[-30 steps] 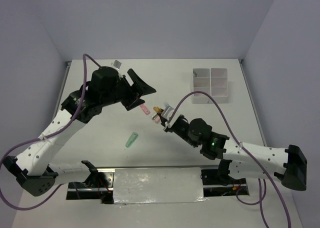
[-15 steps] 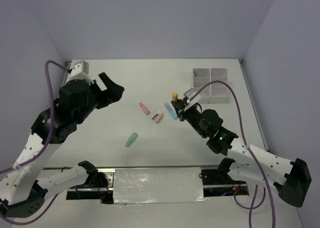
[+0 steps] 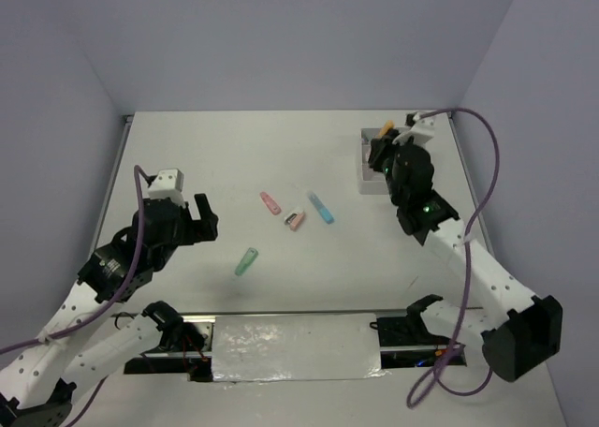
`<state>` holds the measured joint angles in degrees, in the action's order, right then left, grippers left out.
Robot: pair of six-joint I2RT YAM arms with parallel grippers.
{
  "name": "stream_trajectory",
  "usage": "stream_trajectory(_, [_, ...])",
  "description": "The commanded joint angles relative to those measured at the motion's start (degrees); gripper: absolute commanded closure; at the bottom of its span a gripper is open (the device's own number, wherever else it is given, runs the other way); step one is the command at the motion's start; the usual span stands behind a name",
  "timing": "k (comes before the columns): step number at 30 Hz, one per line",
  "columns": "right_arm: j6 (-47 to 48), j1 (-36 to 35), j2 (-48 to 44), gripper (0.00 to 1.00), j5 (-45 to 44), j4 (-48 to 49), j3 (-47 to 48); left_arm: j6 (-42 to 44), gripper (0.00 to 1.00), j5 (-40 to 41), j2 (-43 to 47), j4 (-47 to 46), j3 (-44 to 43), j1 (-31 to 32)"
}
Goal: Sort the stationery into containers
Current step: Place the pen in the storage box.
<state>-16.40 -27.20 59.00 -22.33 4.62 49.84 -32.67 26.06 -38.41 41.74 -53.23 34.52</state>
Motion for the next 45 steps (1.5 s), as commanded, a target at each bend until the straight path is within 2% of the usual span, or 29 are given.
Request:
stream_trajectory(1, [-11.7, 7.1, 5.7, 1.00, -7.9, -7.3, 6.6, 1.4, 0.01, 0.4, 1.5, -3.4, -0.4, -0.5])
stream_trajectory(2, [-13.0, 8.3, 7.2, 1.00, -13.8, -8.2, 7.7, 1.7, 0.01, 0.2, 2.5, -3.9, 0.3, -0.6])
stream_trajectory(5, [-17.8, 10.8, 12.7, 1.00, -20.3, -10.3, 12.2, 3.5, 0.01, -3.7, 4.7, -6.7, 1.5, -0.5])
stream_trajectory(8, [-18.7, 12.6, 17.7, 1.00, -21.0, -8.7, 15.6, 4.8, 0.01, -6.4, 4.7, -7.5, 1.7, -0.6])
stream_trajectory(15, [-19.3, 18.8, 29.7, 1.00, -20.7, -12.3, 25.3, 4.8, 0.01, -6.7, 2.4, -6.5, 1.0, -0.5])
stream_trajectory(18, [-18.8, 19.7, 31.4, 1.00, -20.3, -11.3, 24.0, 5.1, 0.01, -7.2, 2.7, -6.8, 1.2, -0.5])
stream_trajectory(22, [-17.2, 21.0, 32.8, 1.00, -19.2, -4.8, 21.5, 5.4, 0.01, -8.0, 2.7, -7.3, 1.4, -0.5])
stream_trajectory(24, [-14.7, 21.1, 33.1, 1.00, -18.9, 2.3, 19.5, 5.7, 0.01, -9.1, 2.6, -7.7, 1.6, -0.6])
stream_trajectory(27, [-13.2, 21.0, 34.8, 1.00, -19.2, 4.9, 19.3, 5.9, 0.01, -10.2, 2.2, -8.2, 1.7, -0.6])
stream_trajectory(32, [-13.4, 21.5, 39.8, 1.00, -19.6, -0.1, 24.9, 5.9, 0.01, -9.7, 1.1, -7.8, 1.4, -0.5])
stream_trajectory(45, [-14.2, 22.4, 42.0, 0.99, -17.3, 3.4, 23.0, 6.3, 0.01, -10.3, 0.5, -8.2, 1.5, -0.9])
